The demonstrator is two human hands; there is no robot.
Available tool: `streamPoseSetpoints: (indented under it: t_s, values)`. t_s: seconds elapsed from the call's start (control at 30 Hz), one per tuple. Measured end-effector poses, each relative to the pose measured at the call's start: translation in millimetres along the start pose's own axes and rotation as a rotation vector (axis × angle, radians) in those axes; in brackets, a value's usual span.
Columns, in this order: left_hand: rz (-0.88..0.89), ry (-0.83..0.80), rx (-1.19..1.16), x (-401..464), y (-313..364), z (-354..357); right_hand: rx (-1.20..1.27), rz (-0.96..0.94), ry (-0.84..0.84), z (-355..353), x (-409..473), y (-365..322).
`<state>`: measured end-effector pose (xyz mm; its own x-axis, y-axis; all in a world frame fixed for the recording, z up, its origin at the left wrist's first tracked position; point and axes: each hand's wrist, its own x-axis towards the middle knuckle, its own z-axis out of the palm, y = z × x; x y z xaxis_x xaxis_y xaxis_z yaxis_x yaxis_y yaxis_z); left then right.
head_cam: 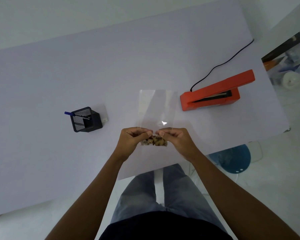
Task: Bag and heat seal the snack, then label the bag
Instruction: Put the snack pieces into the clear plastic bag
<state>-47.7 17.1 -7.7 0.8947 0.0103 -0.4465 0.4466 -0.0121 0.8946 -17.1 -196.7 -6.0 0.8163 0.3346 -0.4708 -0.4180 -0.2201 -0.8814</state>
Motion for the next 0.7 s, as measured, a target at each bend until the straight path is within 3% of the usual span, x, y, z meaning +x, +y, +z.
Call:
streamPoseSetpoints:
  t_s: [0.23, 0.43, 0.7]
  values:
    - [-0.023, -0.04, 0.015, 2, 6, -6, 0.07, 0.007, -0.073, -10, 2, -2]
    - [-0.09, -0.201, 0.003, 8, 8, -17, 0.107, 0.056, -0.112, -16, 7, 14]
    - [-0.307, -0.146, -0.055, 11, -2, -14, -0.009, 0.051, 0.125, -14, 6, 37]
